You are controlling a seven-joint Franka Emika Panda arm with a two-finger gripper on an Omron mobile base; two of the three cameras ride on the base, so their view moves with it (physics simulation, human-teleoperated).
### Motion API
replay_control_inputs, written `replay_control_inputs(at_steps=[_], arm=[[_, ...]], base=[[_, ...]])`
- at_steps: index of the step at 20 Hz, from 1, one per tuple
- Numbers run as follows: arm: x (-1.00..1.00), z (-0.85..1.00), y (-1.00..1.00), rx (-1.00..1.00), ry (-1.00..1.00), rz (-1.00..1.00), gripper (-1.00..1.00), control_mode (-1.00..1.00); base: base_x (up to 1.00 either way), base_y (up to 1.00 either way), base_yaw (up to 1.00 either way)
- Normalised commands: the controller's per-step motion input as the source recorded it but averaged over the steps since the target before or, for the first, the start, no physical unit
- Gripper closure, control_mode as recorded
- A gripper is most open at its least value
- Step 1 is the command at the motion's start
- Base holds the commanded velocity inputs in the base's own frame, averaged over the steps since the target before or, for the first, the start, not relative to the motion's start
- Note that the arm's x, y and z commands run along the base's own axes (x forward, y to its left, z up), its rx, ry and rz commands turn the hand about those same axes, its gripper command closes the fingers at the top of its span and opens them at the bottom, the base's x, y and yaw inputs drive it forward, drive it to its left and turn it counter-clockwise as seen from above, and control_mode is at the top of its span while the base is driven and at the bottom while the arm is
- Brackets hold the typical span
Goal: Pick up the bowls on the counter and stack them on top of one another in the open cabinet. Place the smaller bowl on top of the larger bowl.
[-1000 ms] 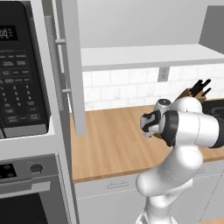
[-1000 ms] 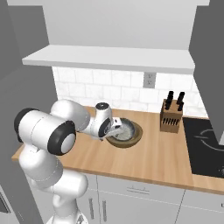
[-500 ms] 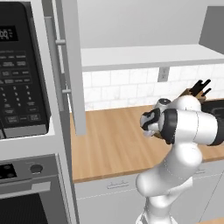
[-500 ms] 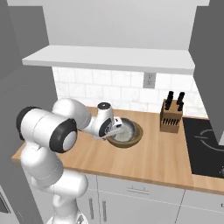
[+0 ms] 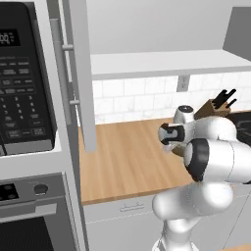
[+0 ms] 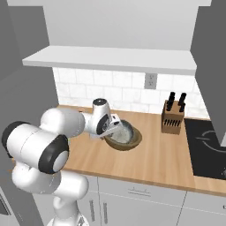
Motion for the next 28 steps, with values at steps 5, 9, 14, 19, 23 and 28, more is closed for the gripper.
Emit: replay_control_inputs(at_steps=[5,9,14,19,23,28], arm=[[-0.55,0.73,0.2,-0.17,-0.09,0.02,1.0,-1.0],[-0.62,0.93,0.19,-0.22,-0.19,0.02,1.0,-1.0],[-0.6,1.0,0.21,-0.1,-0.01,0.1,1.0,-1.0],[-0.42,1.0,0.26,-0.08,0.0,0.18,1.0,-1.0],[-0.11,1.0,0.12,-0.03,-0.05,0.23,1.0,-1.0],[0.0,1.0,0.01,-0.03,-0.12,0.27,1.0,-1.0]], base=[[0.0,0.0,0.0],[0.0,0.0,0.0],[0.0,0.0,0.0],[0.0,0.0,0.0],[0.0,0.0,0.0],[0.0,0.0,0.0]])
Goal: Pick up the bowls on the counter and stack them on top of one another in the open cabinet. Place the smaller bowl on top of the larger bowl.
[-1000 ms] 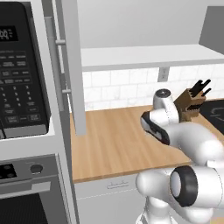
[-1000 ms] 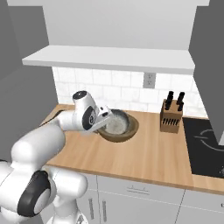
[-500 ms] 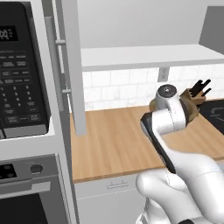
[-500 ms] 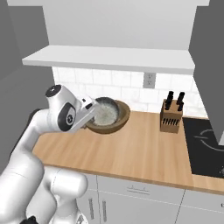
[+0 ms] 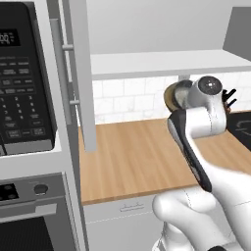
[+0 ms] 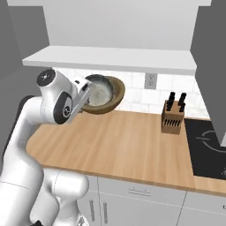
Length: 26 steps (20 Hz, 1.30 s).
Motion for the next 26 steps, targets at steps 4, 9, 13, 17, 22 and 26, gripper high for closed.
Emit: replay_control_inputs(at_steps=[4,9,13,17,22,26], arm=[[0.0,0.94,0.04,-0.1,-0.13,0.29,1.0,-1.0],[0.03,0.84,0.01,-0.06,-0.11,0.3,1.0,-1.0],[0.2,0.79,0.0,-0.01,0.04,0.25,1.0,-1.0],[0.56,0.48,0.0,0.0,0.16,0.19,1.0,-1.0],[0.76,0.01,0.0,0.0,0.15,0.09,1.0,-1.0],[0.82,-0.05,0.0,-0.02,0.0,0.03,1.0,-1.0]], base=[[0.0,0.0,0.0],[0.0,0.0,0.0],[0.0,0.0,0.0],[0.0,0.0,0.0],[0.0,0.0,0.0],[0.0,0.0,0.0]])
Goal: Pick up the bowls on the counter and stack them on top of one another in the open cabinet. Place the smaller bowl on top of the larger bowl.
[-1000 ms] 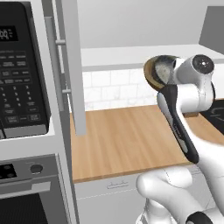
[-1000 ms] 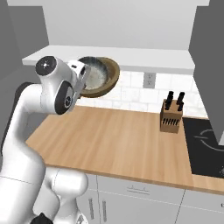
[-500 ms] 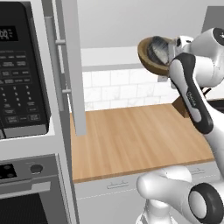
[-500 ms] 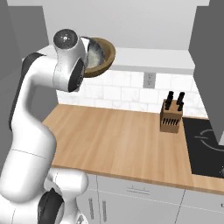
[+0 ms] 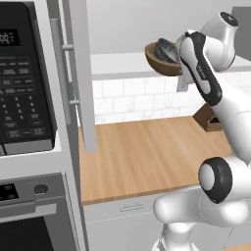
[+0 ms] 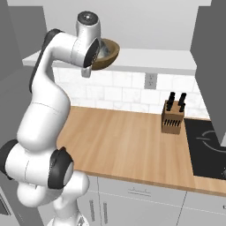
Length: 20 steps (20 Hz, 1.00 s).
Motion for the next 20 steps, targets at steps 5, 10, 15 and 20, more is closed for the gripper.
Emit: replay_control_inputs(at_steps=[5,10,15,20], arm=[[0.85,-0.2,0.0,-0.06,0.0,0.03,1.0,-1.0],[0.85,-0.27,0.0,-0.06,-0.03,0.04,1.0,-1.0],[0.74,-0.37,0.0,-0.07,-0.1,0.05,1.0,-1.0],[0.67,-0.48,0.0,-0.13,-0.22,0.06,1.0,-1.0]], base=[[0.0,0.0,0.0],[0.0,0.0,0.0],[0.0,0.0,0.0],[0.0,0.0,0.0]])
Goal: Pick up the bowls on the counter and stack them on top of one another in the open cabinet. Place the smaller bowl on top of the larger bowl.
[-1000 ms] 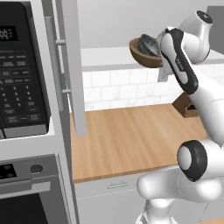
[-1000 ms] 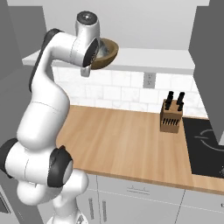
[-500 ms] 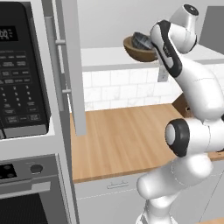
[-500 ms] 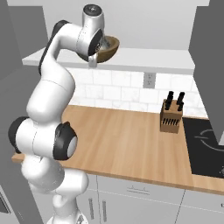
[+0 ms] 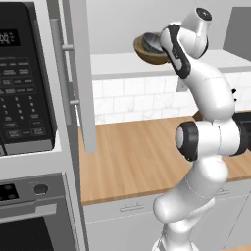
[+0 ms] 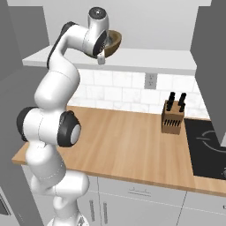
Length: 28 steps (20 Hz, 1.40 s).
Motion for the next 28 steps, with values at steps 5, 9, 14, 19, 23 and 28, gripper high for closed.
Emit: replay_control_inputs(at_steps=[5,9,14,19,23,28], arm=[[0.4,-0.21,0.0,-0.07,-0.15,0.05,-1.0,-1.0],[-0.05,0.17,0.0,0.0,-0.06,0.02,-1.0,-1.0],[-0.12,0.29,0.0,0.0,0.0,0.0,-1.0,-1.0],[-0.74,0.13,0.0,0.0,0.0,0.0,-1.0,-1.0],[-1.0,-0.03,-0.05,0.0,0.0,0.0,-1.0,-1.0],[-1.0,-0.48,-0.23,0.0,0.0,0.0,-1.0,-1.0]], base=[[0.0,0.0,0.0],[0.0,0.0,0.0],[0.0,0.0,0.0],[0.0,0.0,0.0],[0.0,0.0,0.0],[0.0,0.0,0.0]])
